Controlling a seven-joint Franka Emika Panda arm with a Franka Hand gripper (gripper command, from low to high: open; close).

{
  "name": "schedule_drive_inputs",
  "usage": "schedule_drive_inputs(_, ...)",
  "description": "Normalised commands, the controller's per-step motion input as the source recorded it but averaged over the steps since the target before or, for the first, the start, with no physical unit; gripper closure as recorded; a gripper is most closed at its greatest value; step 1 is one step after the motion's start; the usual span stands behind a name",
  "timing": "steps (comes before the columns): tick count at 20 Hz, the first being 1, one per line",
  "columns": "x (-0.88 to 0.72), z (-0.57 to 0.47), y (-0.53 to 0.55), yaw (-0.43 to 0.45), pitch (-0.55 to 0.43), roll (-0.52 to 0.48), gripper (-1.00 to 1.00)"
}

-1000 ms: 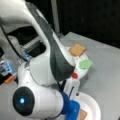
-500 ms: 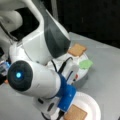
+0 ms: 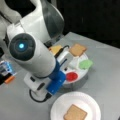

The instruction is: Ingredient selection for cheeseburger or sandwich

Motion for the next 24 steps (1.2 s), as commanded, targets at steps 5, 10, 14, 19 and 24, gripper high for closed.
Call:
schedule_drive_inputs(5, -0.55, 0.04, 0.49, 0.040, -0.137, -0.537, -1.00)
schedule_drive_inputs(10, -0.52, -0.07, 0.47, 0.092, -0.237, -0.410, -1.00)
schedule_drive_inputs(14, -0.55, -0.10, 0.36, 0.091, -0.259, -0.317, -1.00)
schedule_drive_inputs(19, -0.42, -0.11, 0.23, 0.041, -0.264, -0.261, -1.00)
schedule_drive_inputs(24, -0.28, -0.09, 0.20, 0.009, -0.215, -0.218, -1.00)
